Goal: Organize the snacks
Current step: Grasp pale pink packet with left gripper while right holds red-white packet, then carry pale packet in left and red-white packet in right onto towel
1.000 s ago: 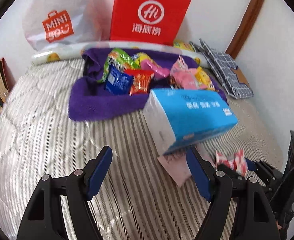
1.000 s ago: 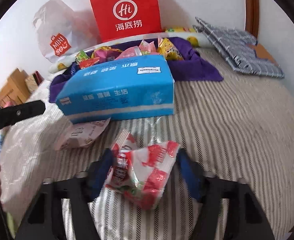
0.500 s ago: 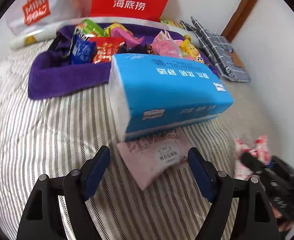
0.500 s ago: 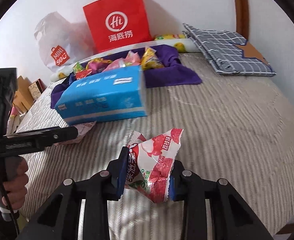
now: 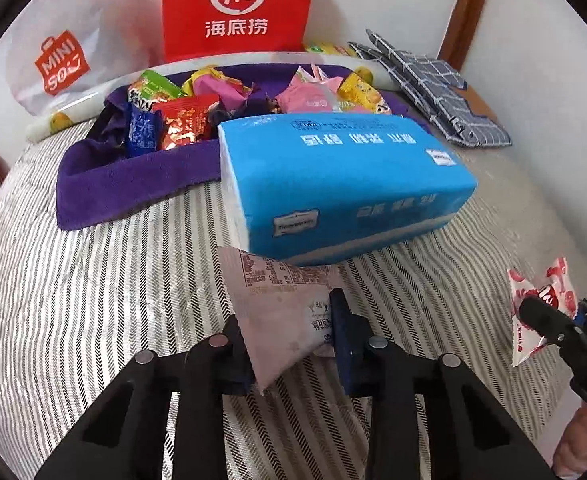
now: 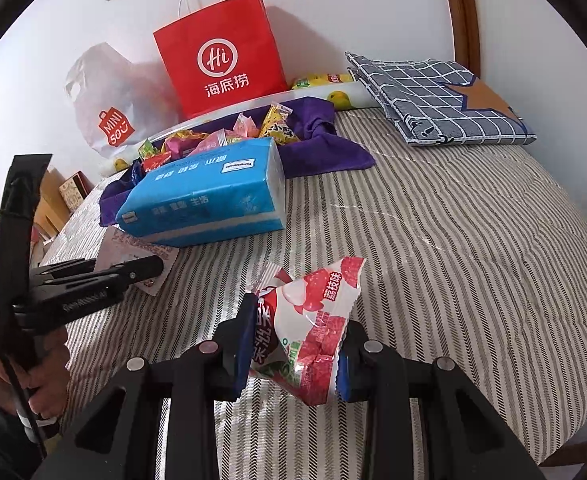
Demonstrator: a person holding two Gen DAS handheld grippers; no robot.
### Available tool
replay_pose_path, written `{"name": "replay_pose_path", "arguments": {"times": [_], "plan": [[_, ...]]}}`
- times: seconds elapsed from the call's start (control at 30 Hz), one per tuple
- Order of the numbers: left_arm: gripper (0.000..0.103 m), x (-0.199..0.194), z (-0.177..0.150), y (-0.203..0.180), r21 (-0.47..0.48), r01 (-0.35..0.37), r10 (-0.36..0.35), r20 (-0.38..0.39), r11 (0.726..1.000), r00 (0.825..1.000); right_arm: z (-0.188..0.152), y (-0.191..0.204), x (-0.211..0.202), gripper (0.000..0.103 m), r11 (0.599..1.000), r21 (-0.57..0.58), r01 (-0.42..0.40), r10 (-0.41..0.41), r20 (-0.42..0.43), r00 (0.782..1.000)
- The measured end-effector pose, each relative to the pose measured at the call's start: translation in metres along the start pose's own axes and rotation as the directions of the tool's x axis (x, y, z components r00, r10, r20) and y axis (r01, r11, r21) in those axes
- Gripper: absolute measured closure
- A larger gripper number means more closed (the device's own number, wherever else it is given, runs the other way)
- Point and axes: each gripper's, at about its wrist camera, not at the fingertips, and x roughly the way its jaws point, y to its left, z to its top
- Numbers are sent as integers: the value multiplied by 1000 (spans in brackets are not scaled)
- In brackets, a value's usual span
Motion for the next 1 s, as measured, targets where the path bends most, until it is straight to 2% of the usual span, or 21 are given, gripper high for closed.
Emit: {"name": "replay_pose_path", "arguments": {"times": [0.23,0.43,0.67,1.0], "plan": [[75,-23,2,3,-16,20,-20,41,1000,999,8,7,-7,72,1000,-18,-4,5,21,1000],[75,-48,16,9,-22,38,-36,89,999,995,37,28,-13,72,998,-65,-11,15,63,998],[75,-64,51,30,-62,49,-41,129,997,991,87,50,-12,72,993,-120,-10,25,119,993],[75,-53,112,53,-92,18,-4,154,996,988,152,62,13,72,990,-137,-24,47,166,985]]}}
